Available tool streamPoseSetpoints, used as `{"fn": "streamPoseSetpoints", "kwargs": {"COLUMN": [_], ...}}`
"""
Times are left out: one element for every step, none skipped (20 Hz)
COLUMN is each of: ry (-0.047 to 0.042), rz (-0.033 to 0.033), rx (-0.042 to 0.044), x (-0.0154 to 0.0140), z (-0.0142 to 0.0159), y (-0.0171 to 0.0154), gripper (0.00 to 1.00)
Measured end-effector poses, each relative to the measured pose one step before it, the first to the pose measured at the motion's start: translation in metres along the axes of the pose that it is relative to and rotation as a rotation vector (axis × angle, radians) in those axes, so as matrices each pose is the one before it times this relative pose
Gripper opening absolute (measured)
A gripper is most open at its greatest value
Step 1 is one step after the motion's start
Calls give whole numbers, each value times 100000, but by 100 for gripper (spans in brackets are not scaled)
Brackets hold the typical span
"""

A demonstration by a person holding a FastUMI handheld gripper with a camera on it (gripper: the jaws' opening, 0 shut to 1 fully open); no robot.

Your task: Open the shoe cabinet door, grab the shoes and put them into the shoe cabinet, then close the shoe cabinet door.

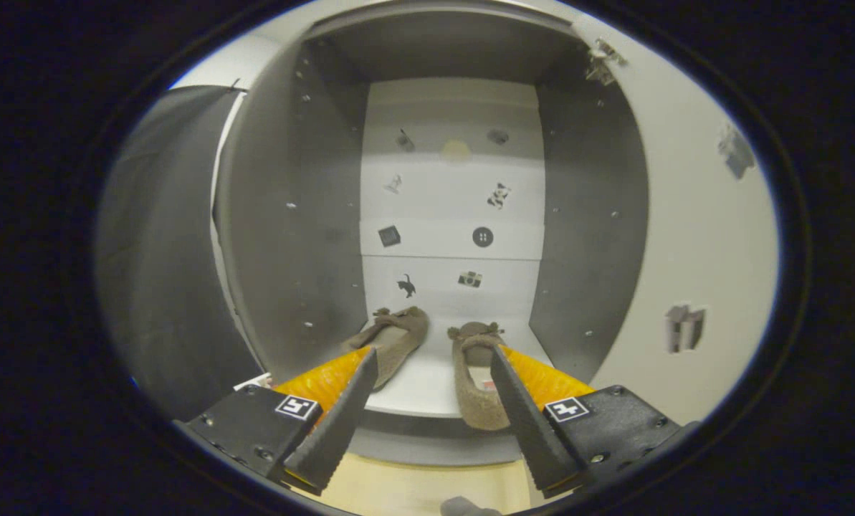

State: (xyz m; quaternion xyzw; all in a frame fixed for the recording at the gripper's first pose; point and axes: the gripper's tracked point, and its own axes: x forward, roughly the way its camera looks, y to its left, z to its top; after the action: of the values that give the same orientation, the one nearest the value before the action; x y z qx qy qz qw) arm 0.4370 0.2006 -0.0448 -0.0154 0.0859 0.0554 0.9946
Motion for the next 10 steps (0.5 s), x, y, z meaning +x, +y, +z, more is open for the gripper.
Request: {"fn": "streamPoseSetpoints", "kwargs": {"ry": [-1484, -1688, -873, -728, -1066, -1260, -820, -66, -235, -387], "rz": [767, 992, 1230, 1488, 1550, 896, 1176, 1164, 930, 167], "rx": [-32, -207, 384, 1456, 1617, 645, -797, -837, -402, 656], "x": [-1982, -2129, -1997, -2312, -2221, -2306, -2192, -1811, -2043, -1851], "z": [130, 180, -34, -41, 105, 145, 26, -70, -220, 30], "y": [476, 469, 406, 387, 507, 284, 38, 81, 6, -320], "gripper": [100, 100, 100, 100, 100, 100, 100, 100, 100, 100]}}
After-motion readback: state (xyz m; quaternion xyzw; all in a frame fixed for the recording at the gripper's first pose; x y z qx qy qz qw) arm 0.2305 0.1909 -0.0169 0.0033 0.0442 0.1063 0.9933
